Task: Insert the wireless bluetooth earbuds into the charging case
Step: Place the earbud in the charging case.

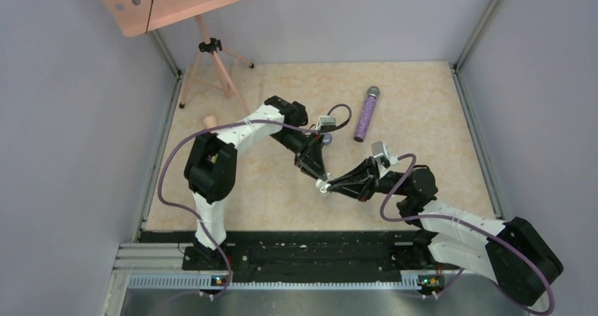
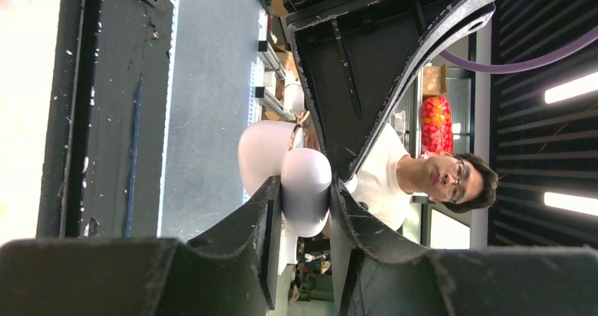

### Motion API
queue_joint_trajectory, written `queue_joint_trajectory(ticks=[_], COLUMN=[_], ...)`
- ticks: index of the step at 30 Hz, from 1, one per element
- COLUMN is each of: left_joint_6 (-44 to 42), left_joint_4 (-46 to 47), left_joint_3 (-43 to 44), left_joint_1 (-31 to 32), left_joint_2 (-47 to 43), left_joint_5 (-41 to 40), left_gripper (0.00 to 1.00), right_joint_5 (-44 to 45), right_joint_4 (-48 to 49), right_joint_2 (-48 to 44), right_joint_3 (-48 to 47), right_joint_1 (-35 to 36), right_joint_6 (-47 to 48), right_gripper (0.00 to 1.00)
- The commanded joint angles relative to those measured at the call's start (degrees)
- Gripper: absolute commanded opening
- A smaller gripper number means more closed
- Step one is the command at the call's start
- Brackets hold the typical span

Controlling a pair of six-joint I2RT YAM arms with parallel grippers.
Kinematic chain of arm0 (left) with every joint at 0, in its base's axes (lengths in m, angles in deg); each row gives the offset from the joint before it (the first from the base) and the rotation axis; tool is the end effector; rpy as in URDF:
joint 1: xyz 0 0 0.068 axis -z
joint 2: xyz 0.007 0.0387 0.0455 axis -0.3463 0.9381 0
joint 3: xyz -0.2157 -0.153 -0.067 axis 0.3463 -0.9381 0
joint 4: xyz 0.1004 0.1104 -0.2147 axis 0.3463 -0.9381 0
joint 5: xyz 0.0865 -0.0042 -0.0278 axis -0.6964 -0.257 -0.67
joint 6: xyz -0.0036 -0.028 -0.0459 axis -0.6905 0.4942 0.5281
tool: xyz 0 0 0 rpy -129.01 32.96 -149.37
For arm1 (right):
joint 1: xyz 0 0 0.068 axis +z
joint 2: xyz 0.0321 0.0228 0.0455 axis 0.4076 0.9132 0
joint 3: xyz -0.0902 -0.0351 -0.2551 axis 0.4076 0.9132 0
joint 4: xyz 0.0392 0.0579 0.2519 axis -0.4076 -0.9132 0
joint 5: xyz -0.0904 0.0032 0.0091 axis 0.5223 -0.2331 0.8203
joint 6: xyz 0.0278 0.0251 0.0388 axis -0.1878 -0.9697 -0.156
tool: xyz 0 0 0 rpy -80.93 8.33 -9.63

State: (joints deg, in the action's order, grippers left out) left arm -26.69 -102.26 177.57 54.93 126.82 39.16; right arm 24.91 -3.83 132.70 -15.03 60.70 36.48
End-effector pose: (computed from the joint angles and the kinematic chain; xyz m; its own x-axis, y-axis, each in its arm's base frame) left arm 0.2732 -0.2320 0.2479 -0.8039 0.5886 -0.0856 0.1318 0.0359 -0.9906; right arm 0.1325 0.1322 0.2477 -0.1623 0.2624 -0.9512 -0.9864 -0.0163 0.1638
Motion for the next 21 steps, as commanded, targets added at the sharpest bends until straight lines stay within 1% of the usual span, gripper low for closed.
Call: queue_joint_trajectory(ticks=[1,8,13,21], left_joint_6=[-4.24,-8.31,-11.96,-11.32], left_joint_4=[-4.0,-8.05,-11.47,-10.79], left_joint_3=[2.36,3.62,4.65,4.22], left_joint_1=[0.13,0.13,0.2,0.21], left_joint_2=[0.43,2.04,3.0,1.85], left_joint_5=[3.6,4.34,4.91,4.67], left_gripper=[0.0,0.0,0.0,0.0], right_joint_5=[-1.53,-1.34,-0.92,0.89], right_joint_4=[7.0,12.87,12.15,10.42], right_joint_2=[0.42,2.42,3.39,3.15], right_joint_3=[0.2,-0.09,-1.18,-0.49], right_joint_1=[1.03,1.93,3.4,3.6], right_joint_6=[0.64,-2.3,-1.12,1.28], right_gripper=[0.0,0.0,0.0,0.0])
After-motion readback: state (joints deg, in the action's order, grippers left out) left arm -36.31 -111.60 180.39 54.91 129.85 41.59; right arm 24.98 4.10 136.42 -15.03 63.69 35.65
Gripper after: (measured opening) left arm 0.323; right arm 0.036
